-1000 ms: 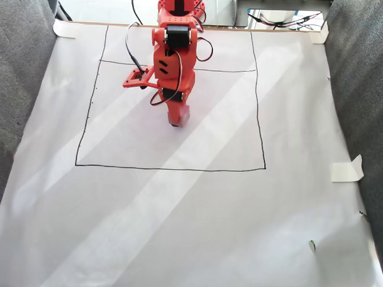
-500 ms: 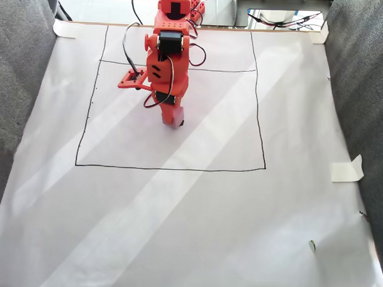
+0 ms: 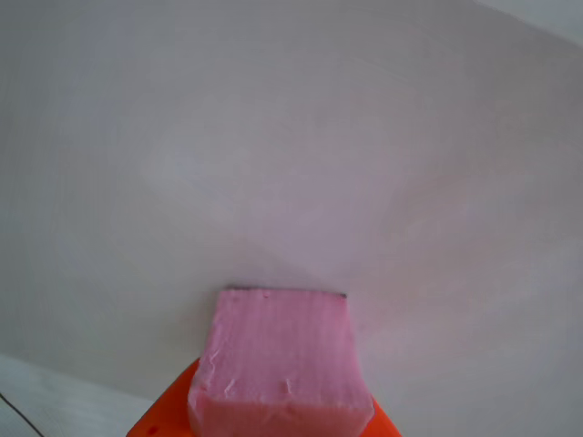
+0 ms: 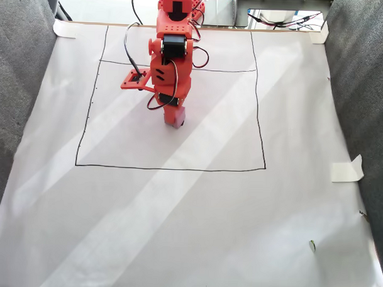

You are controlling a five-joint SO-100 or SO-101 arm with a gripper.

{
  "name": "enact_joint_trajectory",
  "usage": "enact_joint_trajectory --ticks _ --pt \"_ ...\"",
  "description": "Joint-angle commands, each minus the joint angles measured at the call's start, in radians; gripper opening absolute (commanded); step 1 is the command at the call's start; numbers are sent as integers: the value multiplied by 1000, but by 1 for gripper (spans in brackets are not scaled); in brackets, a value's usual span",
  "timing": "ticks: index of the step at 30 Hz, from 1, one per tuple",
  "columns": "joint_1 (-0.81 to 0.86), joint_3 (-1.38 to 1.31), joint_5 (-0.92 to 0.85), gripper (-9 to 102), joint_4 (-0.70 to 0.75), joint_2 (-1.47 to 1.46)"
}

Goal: Grasp the colored block, Place it on the black dot, and then return the arm to the default position.

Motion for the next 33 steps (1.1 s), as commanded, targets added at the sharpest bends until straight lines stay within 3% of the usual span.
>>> enact_joint_trajectory --ticks 1,4,7,21,25,33 --pt "-15 0 -18 0 80 26" --pt "-23 14 -26 0 80 37" --pt "-29 41 -32 12 80 54" --pt "-34 147 -66 30 80 146" --pt "-32 249 -69 39 78 245" --pt "-17 635 -64 41 -63 594"
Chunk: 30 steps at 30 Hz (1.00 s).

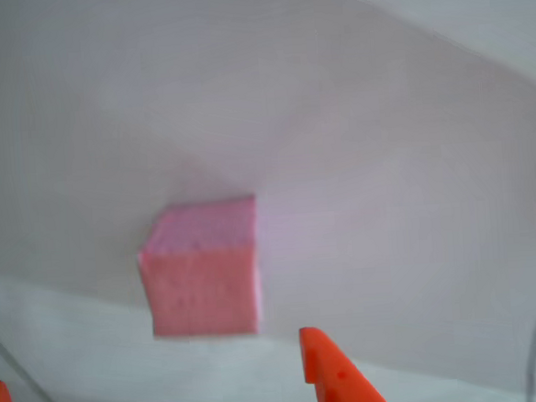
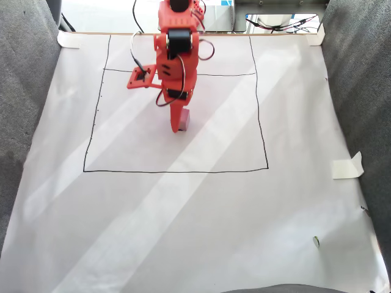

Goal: Grasp the colored block, Place it on the black dot, and then return the arm to the default position.

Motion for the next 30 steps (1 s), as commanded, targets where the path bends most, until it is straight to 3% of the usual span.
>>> enact_joint_trajectory --ticks 1,6,12,18,30 --pt "12 176 -2 41 -61 199" --pt "15 577 -17 40 -262 537" --pt "26 1104 -60 19 -586 1014" --pt "46 1516 -109 0 -793 1506" --pt "44 2057 -216 0 -807 2214"
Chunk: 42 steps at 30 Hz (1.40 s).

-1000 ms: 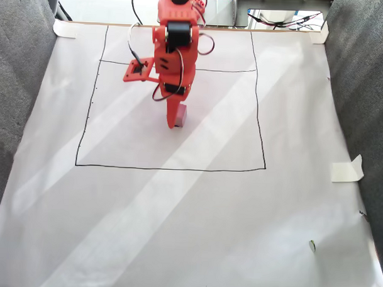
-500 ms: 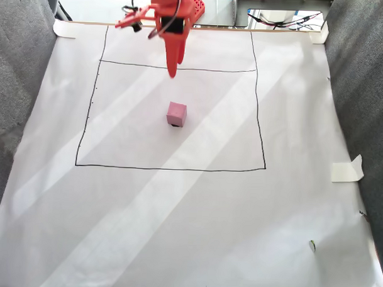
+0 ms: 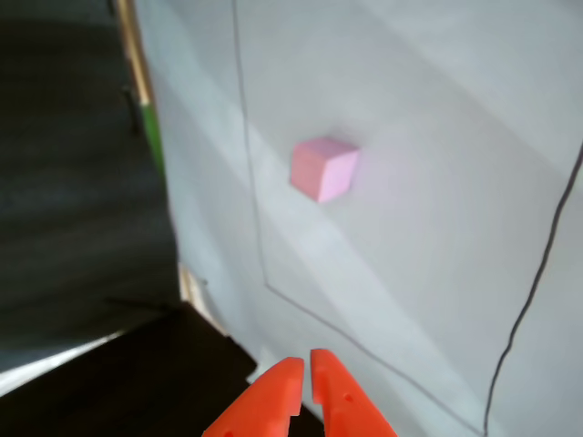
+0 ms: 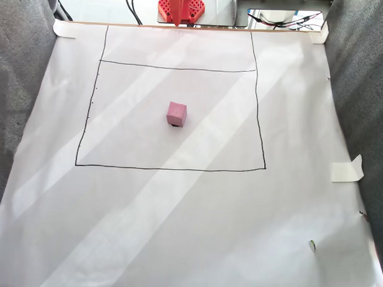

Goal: Grasp the colored block, Place it on the black dot, and then return the arm to the default position.

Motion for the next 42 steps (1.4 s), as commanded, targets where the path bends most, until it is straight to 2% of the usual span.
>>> enact_joint_trajectory --ticks 1,5,14,26,34,39,42 --pt "21 114 -31 0 20 161" --pt "25 207 -60 0 69 310" --pt "-23 262 -49 0 137 414" --pt "-35 397 -67 0 117 416" --pt "-44 508 -137 0 160 416" --pt "-29 588 -204 0 69 416" --pt "-17 652 -287 0 -49 416"
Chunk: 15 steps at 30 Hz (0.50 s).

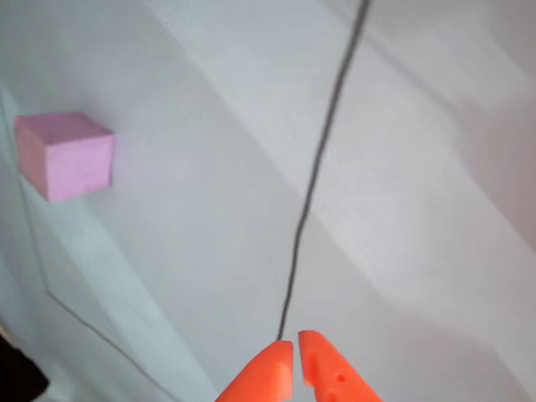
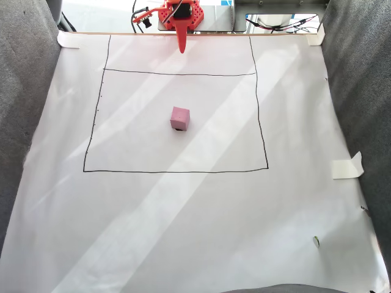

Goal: Grasp the colored block, Place it on the black dot, and then return the arm to the default position.

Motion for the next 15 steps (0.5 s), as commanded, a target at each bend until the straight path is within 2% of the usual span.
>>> enact_joint_trajectory --ticks 1,15 --pt "20 31 -74 0 -114 6" --pt "8 34 -74 0 -120 6"
